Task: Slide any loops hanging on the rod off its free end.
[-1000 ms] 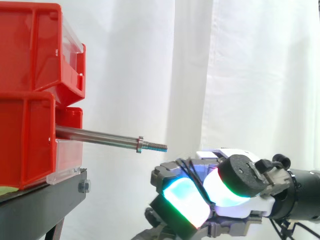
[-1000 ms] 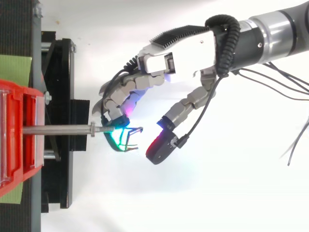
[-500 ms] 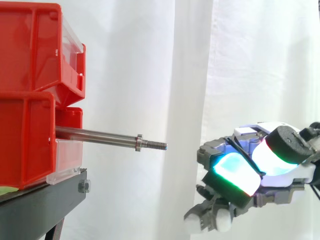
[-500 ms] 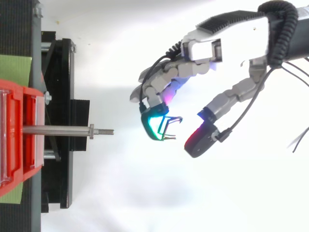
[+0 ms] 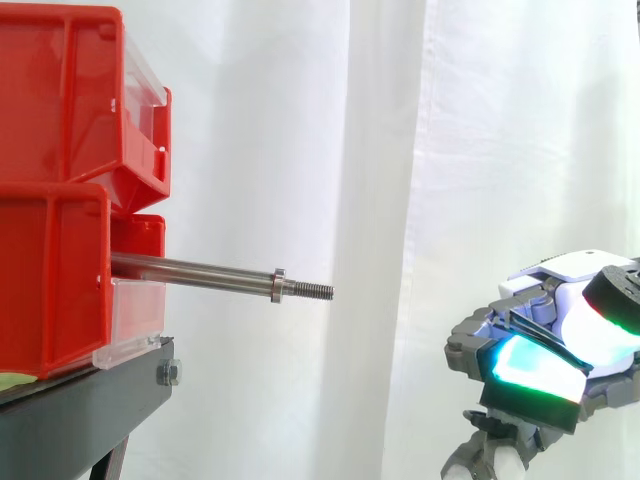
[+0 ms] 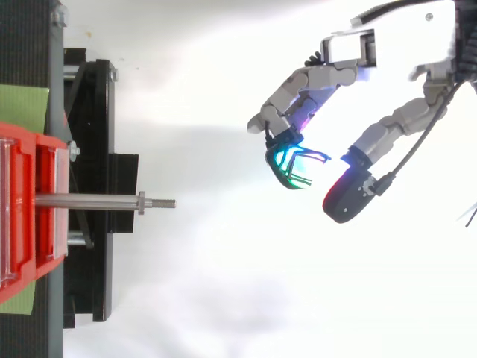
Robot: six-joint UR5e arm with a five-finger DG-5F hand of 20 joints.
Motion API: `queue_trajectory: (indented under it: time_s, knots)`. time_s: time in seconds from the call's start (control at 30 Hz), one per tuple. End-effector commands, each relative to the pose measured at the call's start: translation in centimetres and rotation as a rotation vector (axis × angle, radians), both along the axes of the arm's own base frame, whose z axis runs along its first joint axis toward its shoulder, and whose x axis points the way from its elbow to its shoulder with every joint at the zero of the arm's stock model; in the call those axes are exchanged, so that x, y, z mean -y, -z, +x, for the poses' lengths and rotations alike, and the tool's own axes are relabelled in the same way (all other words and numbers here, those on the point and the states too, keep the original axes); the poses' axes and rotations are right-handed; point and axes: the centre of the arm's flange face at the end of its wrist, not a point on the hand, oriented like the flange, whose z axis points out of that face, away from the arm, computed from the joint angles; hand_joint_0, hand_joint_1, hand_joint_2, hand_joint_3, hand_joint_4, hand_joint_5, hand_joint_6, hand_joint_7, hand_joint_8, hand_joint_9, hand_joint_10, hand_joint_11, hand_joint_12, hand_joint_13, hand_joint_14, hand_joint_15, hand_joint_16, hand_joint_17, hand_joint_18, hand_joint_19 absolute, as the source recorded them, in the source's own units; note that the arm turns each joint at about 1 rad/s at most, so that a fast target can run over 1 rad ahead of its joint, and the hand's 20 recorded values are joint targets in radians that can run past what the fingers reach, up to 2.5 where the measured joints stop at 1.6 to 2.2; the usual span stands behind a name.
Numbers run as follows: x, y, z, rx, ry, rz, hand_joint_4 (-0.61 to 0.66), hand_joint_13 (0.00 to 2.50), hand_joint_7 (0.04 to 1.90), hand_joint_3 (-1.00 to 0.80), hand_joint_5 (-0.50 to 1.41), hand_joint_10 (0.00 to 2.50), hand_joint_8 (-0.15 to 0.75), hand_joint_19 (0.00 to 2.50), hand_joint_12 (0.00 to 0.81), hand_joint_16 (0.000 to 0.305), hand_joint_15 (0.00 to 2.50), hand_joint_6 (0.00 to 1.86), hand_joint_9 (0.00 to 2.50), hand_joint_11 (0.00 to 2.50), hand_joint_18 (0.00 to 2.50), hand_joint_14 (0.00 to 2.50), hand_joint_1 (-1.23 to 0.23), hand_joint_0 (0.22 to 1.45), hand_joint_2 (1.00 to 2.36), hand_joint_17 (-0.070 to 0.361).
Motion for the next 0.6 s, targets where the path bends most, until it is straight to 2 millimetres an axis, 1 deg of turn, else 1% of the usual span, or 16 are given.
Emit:
queue_trajectory:
  time_s: [0.0,0.13,0.33,0.5,0.57]
  knots:
    - [-0.08,0.01,-0.06,-0.008,0.004,0.009,0.18,0.53,1.44,-0.5,-0.17,0.01,0.268,0.0,0.272,0.037,0.0,0.87,0.67,0.18,0.42,0.0,-0.8,0.58,1.0,0.084]
    - [0.03,-0.03,-0.08,-0.013,0.008,0.022,0.19,0.54,1.44,-0.5,-0.17,0.01,0.27,0.0,0.278,0.038,0.0,0.86,0.67,0.17,0.43,0.0,-0.83,0.55,1.0,0.087]
    - [0.03,-0.06,-0.11,-0.022,0.011,0.04,0.2,0.54,1.43,-0.5,-0.17,0.01,0.273,0.0,0.285,0.04,0.0,0.86,0.67,0.18,0.44,0.0,-0.92,0.52,1.0,0.09]
    - [0.1,-0.18,-0.14,-0.03,0.012,0.05,0.2,0.54,1.41,-0.5,-0.18,0.01,0.279,0.0,0.295,0.042,0.0,0.86,0.67,0.18,0.46,0.0,-0.93,0.49,1.0,0.094]
    - [0.05,-0.69,-0.1,-0.047,0.008,0.059,0.21,0.54,1.39,-0.5,-0.18,0.01,0.279,0.0,0.299,0.042,0.0,0.86,0.67,0.18,0.46,0.0,-0.92,0.48,1.0,0.096]
